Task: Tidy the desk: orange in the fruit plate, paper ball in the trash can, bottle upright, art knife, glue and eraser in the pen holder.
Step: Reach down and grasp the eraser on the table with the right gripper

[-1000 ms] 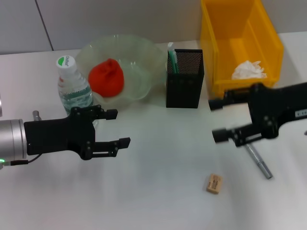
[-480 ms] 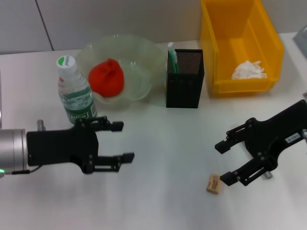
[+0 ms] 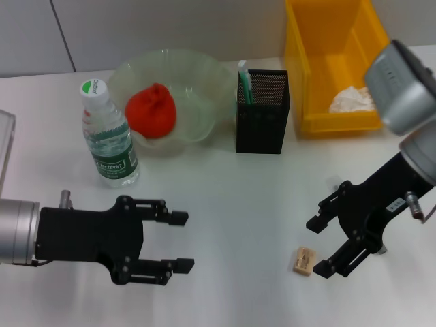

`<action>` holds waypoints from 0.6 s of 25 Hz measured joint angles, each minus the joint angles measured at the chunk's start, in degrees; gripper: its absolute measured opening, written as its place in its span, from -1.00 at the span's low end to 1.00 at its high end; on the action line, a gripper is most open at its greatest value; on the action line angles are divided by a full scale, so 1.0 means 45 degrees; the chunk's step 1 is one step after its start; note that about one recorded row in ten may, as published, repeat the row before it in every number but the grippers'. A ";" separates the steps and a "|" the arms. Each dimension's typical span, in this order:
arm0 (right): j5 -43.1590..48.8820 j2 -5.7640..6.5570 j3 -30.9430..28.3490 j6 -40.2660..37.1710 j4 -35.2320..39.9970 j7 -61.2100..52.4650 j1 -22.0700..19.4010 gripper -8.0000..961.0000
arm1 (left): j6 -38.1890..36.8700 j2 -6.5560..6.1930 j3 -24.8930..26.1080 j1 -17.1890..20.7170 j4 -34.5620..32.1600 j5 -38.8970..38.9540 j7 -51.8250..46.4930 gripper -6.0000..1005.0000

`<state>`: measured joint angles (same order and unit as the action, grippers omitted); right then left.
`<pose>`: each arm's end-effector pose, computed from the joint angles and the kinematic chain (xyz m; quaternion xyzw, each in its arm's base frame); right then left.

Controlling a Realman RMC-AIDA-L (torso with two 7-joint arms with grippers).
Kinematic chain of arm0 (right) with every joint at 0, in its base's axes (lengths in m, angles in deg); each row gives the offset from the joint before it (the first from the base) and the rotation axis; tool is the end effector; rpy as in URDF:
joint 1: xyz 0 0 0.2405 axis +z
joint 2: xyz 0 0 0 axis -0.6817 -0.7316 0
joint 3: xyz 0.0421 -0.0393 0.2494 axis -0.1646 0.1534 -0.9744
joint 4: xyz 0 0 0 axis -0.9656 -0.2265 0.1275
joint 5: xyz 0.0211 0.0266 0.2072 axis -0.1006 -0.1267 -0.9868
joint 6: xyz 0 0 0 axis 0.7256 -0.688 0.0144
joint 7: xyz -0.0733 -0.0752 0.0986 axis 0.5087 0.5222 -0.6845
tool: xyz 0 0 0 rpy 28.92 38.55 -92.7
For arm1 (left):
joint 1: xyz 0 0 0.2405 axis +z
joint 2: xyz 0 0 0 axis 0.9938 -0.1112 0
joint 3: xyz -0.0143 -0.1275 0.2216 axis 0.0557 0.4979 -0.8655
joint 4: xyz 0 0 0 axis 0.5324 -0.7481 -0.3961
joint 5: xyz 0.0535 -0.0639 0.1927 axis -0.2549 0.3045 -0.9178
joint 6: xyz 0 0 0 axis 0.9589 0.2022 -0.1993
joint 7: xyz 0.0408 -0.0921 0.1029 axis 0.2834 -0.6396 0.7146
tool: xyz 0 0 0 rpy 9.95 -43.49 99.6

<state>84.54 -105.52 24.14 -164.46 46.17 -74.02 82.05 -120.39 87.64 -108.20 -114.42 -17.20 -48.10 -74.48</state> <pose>0.2029 0.3282 0.0175 0.9817 -0.1500 0.1038 0.0538 -0.2365 0.3011 -0.0225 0.9783 0.0470 0.2014 0.0094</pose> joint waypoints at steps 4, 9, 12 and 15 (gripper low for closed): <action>0.0422 -0.0071 0.0935 0.0353 0.0039 -0.0416 0.0210 0.72 | 0.0020 0.0046 -0.0089 -0.0013 -0.0122 -0.0298 -0.0009 0.45; 0.0729 -0.0096 0.2238 0.0980 -0.0014 -0.1056 0.0430 0.72 | 0.0270 0.0114 -0.0226 -0.0042 -0.0174 -0.0675 -0.0019 0.33; 0.0749 -0.0106 0.2693 0.1204 -0.0040 -0.1200 0.0492 0.72 | 0.0459 0.0145 -0.0388 -0.0051 -0.0174 -0.0794 -0.0030 0.36; 0.0754 -0.0133 0.3248 0.1596 -0.0078 -0.1358 0.0509 0.72 | 0.0544 0.0150 -0.0455 -0.0051 -0.0174 -0.0786 -0.0039 0.38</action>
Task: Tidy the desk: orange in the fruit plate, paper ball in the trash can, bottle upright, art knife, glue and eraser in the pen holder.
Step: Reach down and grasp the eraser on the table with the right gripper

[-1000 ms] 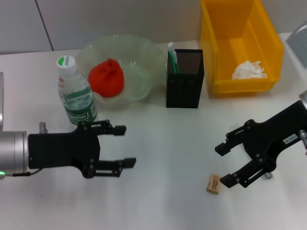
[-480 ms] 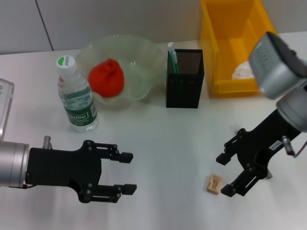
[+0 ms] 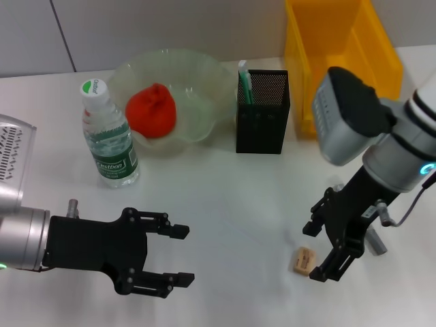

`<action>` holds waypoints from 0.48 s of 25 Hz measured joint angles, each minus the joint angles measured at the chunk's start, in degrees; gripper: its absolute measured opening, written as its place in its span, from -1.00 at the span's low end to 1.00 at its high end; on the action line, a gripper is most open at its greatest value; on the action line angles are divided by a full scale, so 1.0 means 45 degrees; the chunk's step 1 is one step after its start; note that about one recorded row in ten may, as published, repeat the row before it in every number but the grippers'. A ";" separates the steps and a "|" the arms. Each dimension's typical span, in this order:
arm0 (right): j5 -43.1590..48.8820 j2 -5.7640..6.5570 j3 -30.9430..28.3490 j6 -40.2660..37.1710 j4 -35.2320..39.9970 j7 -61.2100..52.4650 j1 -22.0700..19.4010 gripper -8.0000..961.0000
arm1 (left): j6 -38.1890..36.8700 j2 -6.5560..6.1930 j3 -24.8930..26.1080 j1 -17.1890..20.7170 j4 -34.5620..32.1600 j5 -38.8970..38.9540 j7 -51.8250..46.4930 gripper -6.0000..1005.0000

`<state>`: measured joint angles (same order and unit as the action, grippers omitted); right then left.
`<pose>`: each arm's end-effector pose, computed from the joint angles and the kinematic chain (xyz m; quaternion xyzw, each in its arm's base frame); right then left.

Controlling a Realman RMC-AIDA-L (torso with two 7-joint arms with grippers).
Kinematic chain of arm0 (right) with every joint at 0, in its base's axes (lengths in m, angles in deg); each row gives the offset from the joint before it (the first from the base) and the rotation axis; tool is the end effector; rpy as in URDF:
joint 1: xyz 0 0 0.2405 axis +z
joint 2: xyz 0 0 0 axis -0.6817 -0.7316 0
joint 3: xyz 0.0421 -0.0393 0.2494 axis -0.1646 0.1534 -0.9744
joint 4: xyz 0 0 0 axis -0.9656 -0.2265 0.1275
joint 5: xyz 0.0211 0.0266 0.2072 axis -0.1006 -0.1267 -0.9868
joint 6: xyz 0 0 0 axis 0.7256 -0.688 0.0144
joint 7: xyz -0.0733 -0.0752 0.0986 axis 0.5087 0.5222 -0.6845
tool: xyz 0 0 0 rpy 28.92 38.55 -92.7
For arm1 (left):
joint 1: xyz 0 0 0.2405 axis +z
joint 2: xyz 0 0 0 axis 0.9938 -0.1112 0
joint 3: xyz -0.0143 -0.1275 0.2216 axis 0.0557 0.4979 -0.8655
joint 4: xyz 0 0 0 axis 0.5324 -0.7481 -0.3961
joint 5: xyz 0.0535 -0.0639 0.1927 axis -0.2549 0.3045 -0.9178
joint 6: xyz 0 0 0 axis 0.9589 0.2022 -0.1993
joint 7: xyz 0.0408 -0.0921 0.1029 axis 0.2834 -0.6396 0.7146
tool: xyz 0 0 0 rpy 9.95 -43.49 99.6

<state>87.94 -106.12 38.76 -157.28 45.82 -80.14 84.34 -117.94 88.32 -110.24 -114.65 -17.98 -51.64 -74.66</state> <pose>0.1901 0.3354 -0.0158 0.9710 -0.1106 0.2071 0.0459 -0.2405 0.3004 -0.0331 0.9862 0.0402 0.1598 0.0183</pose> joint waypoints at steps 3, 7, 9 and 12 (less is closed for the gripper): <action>-0.0026 -0.0016 0.0635 0.0477 -0.0141 -0.0121 -0.0012 0.71 | 0.0019 0.0002 0.0026 0.0024 -0.0001 0.0067 -0.0002 0.41; -0.0048 -0.0028 0.0955 0.0688 -0.0244 -0.0166 -0.0010 0.70 | 0.0023 0.0002 0.0065 0.0064 0.0028 0.0082 0.0025 0.45; -0.0053 -0.0033 0.1180 0.0842 -0.0334 -0.0184 -0.0003 0.69 | 0.0023 0.0002 0.0077 0.0068 0.0032 0.0085 0.0030 0.45; -0.0072 -0.0048 0.1388 0.1006 -0.0459 -0.0195 0.0016 0.68 | 0.0024 -0.0004 0.0109 0.0073 0.0041 0.0111 0.0046 0.46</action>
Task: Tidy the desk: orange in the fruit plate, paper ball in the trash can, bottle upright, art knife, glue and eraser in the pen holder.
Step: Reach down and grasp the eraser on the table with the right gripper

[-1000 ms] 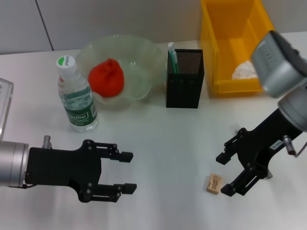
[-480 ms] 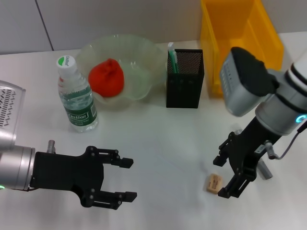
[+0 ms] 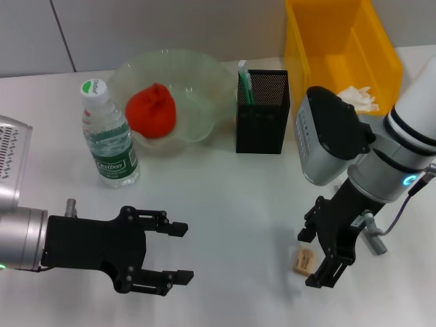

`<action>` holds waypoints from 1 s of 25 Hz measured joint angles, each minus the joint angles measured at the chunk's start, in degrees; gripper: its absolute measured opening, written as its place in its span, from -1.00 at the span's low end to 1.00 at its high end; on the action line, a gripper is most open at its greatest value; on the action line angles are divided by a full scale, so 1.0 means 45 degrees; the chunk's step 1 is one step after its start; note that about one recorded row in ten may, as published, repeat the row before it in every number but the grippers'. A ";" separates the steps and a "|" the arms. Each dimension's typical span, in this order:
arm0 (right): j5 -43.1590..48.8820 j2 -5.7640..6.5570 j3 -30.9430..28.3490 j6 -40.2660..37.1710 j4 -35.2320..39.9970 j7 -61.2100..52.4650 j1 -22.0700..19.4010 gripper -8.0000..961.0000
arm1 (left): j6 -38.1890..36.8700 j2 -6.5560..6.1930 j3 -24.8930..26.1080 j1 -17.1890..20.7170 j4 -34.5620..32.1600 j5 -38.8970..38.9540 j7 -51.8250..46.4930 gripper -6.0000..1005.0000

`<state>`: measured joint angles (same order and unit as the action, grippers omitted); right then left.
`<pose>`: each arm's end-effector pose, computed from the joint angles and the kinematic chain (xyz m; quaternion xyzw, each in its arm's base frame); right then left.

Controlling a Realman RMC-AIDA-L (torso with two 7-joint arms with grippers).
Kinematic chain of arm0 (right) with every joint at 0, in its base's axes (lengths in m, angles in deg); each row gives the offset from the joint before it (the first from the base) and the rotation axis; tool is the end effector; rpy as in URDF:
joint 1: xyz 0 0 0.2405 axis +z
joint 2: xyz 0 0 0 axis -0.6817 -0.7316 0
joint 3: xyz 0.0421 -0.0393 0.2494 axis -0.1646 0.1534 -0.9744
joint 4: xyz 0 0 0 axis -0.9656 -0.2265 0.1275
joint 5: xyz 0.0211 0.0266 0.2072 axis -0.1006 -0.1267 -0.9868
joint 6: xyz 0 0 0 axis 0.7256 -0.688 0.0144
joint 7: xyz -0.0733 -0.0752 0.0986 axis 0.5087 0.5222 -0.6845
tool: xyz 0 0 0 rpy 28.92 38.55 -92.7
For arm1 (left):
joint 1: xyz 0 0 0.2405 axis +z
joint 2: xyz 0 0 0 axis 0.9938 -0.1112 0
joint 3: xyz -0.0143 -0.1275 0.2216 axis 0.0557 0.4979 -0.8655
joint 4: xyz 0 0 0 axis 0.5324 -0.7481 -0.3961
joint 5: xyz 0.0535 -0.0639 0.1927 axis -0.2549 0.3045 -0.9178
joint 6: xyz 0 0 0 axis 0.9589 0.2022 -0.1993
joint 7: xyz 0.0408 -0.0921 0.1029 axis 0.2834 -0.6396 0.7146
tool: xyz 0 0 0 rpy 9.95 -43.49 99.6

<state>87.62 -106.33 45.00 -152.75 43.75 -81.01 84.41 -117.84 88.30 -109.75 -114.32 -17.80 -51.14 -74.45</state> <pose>0.1923 0.3338 -0.0349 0.9675 -0.0902 0.2318 0.0466 -0.2418 0.3002 -0.0321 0.9851 0.0440 0.1657 0.0121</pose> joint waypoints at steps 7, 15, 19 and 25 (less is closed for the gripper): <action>-0.0028 -0.0020 0.0227 0.0273 -0.0164 -0.0012 0.0043 0.65 | -0.0002 0.0010 -0.0021 -0.0028 0.0012 0.0022 -0.0009 0.46; -0.0093 -0.0043 0.0357 0.0503 -0.0384 -0.0017 0.0050 0.62 | -0.0024 0.0006 -0.0014 -0.0048 -0.0019 0.0044 -0.0031 0.46; -0.0168 -0.0043 0.0423 0.0572 -0.0407 -0.0049 0.0050 0.61 | -0.0041 0.0006 -0.0007 -0.0024 -0.0023 0.0044 -0.0035 0.46; -0.0171 -0.0044 0.0810 0.0810 -0.0485 -0.0243 0.0050 0.58 | -0.0060 0.0005 -0.0009 -0.0017 -0.0023 0.0044 -0.0035 0.46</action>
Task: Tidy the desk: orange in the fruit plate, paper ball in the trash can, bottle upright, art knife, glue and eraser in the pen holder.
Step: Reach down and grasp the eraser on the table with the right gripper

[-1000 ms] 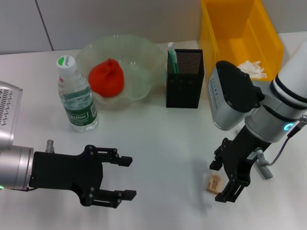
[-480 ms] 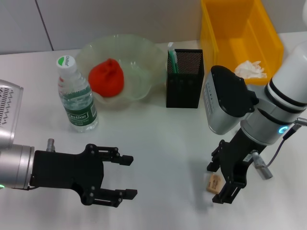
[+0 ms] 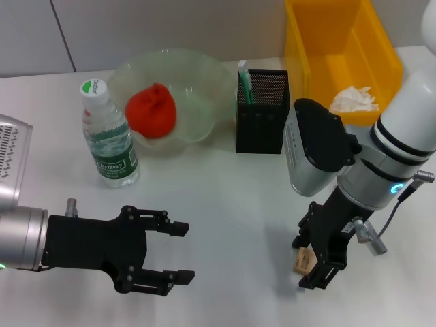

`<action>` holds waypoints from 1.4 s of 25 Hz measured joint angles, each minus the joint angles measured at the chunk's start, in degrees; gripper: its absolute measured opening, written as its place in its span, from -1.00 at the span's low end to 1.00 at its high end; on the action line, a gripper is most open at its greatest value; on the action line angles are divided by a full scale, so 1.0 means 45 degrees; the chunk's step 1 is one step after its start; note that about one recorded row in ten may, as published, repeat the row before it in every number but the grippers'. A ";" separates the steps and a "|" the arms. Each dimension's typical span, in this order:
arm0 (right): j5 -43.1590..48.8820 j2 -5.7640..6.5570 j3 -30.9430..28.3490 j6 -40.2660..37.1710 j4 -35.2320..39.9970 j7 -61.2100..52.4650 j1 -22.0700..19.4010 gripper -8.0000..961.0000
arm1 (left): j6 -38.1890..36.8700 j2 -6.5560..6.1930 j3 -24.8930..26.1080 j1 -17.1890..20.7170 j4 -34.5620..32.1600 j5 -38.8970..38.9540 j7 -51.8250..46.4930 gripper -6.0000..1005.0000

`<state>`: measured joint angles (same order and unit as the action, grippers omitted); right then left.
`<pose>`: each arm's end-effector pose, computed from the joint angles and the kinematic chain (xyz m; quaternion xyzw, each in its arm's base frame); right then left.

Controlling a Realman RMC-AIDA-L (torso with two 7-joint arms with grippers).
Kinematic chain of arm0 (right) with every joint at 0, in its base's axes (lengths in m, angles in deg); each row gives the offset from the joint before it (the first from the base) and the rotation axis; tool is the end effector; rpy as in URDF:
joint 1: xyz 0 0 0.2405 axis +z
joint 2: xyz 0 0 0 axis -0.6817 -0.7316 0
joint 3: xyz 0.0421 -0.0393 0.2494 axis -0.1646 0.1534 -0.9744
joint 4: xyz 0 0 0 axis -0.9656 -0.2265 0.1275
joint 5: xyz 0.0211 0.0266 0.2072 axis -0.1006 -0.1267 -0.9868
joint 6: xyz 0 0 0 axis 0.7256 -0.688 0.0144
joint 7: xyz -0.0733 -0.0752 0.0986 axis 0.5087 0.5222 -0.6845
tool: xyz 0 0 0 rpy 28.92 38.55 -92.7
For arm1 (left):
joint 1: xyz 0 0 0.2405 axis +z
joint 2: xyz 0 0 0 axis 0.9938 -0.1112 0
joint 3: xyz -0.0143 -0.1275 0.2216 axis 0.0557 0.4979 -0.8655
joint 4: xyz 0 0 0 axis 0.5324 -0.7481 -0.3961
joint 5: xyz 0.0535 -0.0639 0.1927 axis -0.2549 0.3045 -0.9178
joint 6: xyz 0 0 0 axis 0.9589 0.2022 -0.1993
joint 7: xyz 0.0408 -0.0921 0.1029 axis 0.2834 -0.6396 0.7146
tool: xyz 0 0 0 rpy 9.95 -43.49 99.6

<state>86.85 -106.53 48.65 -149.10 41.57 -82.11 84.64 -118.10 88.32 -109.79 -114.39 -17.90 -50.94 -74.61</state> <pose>0.1945 0.3331 -0.0487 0.9659 -0.0858 0.2403 0.0442 -0.2405 0.3003 -0.0318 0.9847 0.0436 0.1679 0.0137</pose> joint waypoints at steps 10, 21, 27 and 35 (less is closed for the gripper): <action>0.0065 0.0000 0.0389 0.0012 0.0251 -0.0394 0.0001 0.33 | -0.0046 0.0000 0.0015 0.0024 0.0001 0.0009 0.0001 0.46; 0.0362 0.0038 0.0969 -0.0044 0.0582 -0.1005 0.0194 0.22 | -0.0013 0.0000 0.0030 0.0015 -0.0001 0.0053 0.0044 0.46; 0.0369 0.0035 0.1175 -0.0078 0.0584 -0.1057 0.0246 0.19 | -0.0034 0.0000 0.0035 0.0023 -0.0014 0.0073 0.0058 0.46; 0.0331 0.0010 0.1287 -0.0091 0.0584 -0.1093 0.0272 0.15 | -0.0040 0.0000 0.0036 0.0024 -0.0018 0.0077 0.0049 0.46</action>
<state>88.34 -106.49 54.44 -149.51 44.20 -87.02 85.86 -118.28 88.32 -109.63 -114.29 -17.98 -50.60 -74.39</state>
